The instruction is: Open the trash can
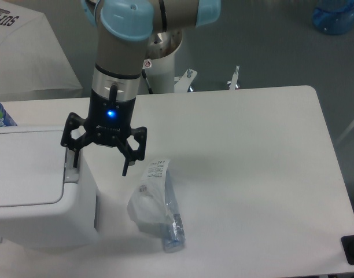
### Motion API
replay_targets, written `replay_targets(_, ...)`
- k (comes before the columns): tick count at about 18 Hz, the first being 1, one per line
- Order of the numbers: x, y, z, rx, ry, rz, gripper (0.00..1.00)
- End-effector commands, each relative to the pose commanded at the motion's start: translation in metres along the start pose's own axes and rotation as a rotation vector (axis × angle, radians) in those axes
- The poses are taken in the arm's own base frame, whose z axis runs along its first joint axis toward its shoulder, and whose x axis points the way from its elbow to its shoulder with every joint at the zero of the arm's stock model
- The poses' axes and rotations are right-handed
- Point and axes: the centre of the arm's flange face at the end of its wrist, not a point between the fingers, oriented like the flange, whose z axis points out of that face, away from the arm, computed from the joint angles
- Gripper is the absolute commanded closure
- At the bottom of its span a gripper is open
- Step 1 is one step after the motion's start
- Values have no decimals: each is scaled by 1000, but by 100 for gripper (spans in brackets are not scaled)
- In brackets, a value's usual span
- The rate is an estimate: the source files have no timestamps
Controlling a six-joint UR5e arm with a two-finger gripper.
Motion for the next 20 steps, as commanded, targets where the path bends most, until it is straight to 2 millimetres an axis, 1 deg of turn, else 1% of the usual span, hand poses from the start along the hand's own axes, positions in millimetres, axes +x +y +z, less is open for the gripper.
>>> replay_targets(16, -1, 2, 4, -6, 0, -1, 0)
replay_targets(18, 0, 0, 1, 3, -1, 3, 0)
replay_targets(20, 2, -7, -9, 28, -6, 13, 0)
